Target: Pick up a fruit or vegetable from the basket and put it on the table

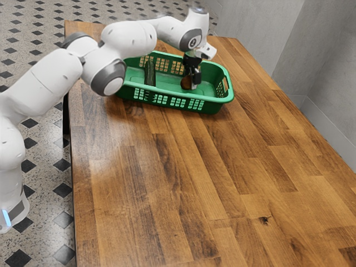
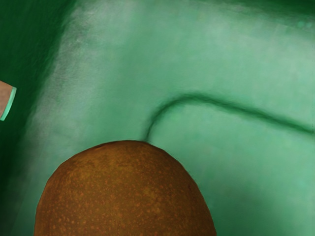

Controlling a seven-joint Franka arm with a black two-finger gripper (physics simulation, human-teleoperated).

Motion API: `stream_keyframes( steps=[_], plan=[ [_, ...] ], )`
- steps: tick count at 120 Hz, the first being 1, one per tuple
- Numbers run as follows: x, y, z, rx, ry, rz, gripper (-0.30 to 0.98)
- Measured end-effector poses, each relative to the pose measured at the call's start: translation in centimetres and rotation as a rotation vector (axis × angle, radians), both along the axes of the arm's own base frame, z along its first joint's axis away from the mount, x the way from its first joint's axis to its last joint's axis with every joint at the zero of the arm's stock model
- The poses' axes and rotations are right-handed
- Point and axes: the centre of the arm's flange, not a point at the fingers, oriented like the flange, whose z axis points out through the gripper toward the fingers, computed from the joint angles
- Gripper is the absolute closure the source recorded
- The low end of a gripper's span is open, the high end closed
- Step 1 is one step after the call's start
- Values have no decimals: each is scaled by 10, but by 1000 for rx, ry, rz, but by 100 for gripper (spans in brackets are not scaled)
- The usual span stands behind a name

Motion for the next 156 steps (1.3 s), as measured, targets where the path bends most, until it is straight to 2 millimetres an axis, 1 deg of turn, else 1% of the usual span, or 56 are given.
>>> stream_keyframes(
  steps=[12, 48, 56, 74, 80, 89, 106, 122, 130, 138, 148, 156],
  plan=[
    [2, -1, -8, -4, 5, -4, 0],
    [2, 1, -14, -6, 7, 0, 1],
    [1, 2, -16, -10, 8, 4, 8],
    [-2, 7, -17, -14, 9, 16, 30],
    [-3, 9, -17, -14, 9, 18, 34],
    [-6, 14, -16, -13, 9, 23, 37],
    [-7, 15, -13, -9, 6, 23, 37],
    [-8, 13, 5, -1, -13, 17, 38],
    [-8, 10, 17, 4, -26, 13, 38],
    [-9, 4, 34, 9, -42, 4, 39],
    [-7, -12, 62, 16, -68, -20, 39],
    [-4, -34, 91, 26, -92, -51, 39]
  ],
)
